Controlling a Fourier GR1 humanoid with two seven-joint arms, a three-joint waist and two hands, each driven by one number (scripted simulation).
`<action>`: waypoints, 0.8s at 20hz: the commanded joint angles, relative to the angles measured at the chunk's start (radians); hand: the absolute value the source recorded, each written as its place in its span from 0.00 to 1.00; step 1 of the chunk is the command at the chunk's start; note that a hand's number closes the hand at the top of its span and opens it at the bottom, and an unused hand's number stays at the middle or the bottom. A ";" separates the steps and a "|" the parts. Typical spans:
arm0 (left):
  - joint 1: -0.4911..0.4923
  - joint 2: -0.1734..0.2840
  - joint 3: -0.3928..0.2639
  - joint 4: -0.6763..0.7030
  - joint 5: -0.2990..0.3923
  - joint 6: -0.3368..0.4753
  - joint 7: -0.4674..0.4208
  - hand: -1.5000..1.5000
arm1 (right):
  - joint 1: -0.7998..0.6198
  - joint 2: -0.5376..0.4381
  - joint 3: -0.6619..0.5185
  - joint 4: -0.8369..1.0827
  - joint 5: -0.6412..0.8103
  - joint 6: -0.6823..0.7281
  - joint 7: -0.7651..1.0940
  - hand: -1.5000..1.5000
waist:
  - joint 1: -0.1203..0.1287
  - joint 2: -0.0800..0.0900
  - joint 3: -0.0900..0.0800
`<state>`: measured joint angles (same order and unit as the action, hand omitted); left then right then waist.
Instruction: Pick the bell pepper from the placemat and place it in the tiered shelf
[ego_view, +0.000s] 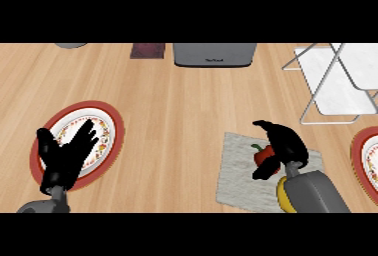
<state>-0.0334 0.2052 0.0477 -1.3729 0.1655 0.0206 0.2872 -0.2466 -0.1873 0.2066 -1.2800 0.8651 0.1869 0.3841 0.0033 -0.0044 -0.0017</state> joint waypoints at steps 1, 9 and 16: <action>-0.015 -0.018 -0.020 -0.004 -0.022 0.024 0.020 0.50 | 0.012 -0.051 0.142 0.070 0.095 0.097 -0.060 1.00 | 0.010 0.007 0.002; 0.000 -0.033 -0.009 0.023 -0.030 0.001 -0.010 0.50 | 0.059 0.034 0.079 0.000 0.037 -0.019 -0.170 1.00 | -0.005 0.004 0.002; -0.011 -0.006 0.009 -0.001 -0.020 0.003 0.015 0.50 | -0.147 0.148 -0.385 0.087 -0.025 -0.297 0.404 1.00 | -0.009 0.025 0.003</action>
<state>-0.0503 0.1946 0.0505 -1.3761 0.1436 0.0225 0.3001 -0.3433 -0.0778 -0.0033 -1.2167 0.8536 0.0358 0.5783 0.0037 0.0076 -0.0008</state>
